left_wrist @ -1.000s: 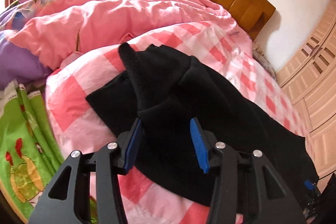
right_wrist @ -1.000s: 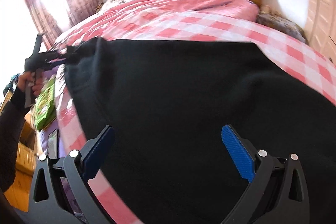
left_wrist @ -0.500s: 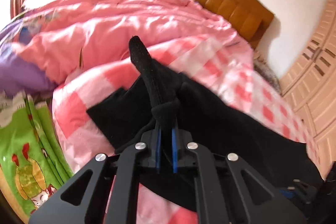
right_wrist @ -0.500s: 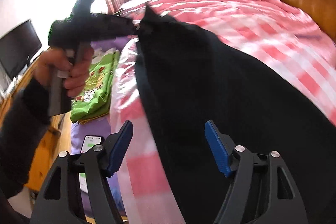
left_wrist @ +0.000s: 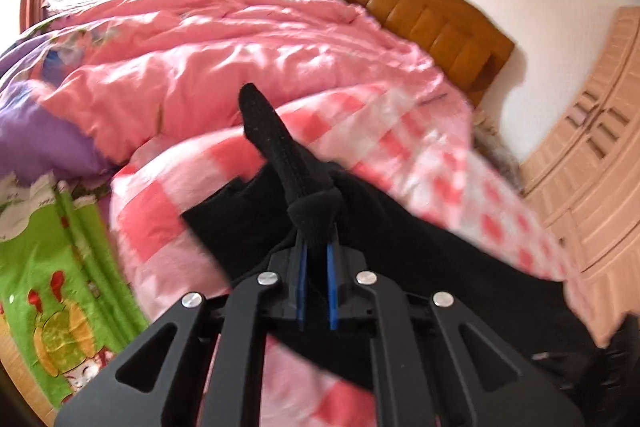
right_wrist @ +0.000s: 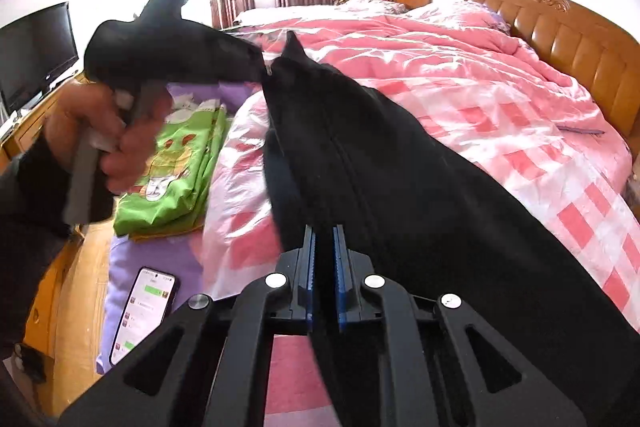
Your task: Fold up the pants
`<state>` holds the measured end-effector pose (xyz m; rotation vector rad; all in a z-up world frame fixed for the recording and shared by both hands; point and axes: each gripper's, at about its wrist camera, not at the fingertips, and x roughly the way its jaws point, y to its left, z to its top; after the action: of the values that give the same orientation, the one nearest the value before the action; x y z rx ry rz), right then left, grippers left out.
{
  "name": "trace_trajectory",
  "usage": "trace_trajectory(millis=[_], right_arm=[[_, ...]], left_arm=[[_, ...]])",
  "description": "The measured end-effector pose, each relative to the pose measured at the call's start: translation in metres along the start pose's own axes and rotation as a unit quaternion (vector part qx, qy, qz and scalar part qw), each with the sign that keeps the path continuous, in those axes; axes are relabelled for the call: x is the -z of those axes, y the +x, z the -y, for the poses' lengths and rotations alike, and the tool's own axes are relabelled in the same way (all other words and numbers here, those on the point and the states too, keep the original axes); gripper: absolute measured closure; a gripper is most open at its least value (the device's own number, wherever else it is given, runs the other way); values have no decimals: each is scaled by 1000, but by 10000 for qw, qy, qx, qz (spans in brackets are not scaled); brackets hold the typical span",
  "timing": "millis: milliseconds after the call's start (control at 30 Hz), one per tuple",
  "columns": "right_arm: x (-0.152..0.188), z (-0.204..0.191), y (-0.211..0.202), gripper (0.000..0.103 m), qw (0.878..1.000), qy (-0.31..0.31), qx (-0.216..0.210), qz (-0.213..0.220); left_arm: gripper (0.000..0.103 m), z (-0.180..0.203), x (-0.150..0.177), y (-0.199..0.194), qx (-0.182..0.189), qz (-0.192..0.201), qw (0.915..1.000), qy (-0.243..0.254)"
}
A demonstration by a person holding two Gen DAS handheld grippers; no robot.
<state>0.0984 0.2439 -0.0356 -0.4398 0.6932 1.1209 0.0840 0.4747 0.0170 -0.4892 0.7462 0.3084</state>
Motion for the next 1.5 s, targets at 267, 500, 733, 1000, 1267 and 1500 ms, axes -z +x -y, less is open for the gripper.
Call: trace_trajectory(millis=[267, 500, 733, 1000, 1267, 1500], right_arm=[[17, 21, 17, 24, 9886, 648, -1234, -575], [-16, 92, -20, 9, 9926, 1131, -411, 134], [4, 172, 23, 10, 9831, 1466, 782, -768], [11, 187, 14, 5, 9790, 1483, 1167, -768], [18, 187, 24, 4, 9798, 1453, 1167, -728], [19, 184, 10, 5, 9806, 1518, 1133, -498]], left_arm=[[36, -28, 31, 22, -1292, -434, 9906, -78], [11, 30, 21, -25, -1354, 660, 9849, 848], [8, 98, 47, 81, -856, -746, 9716, 2075], [3, 91, 62, 96, -980, -676, 9722, 2016], [2, 95, 67, 91, -969, -549, 9739, 1980], [1, 98, 66, 89, -1125, -502, 9734, 1933]])
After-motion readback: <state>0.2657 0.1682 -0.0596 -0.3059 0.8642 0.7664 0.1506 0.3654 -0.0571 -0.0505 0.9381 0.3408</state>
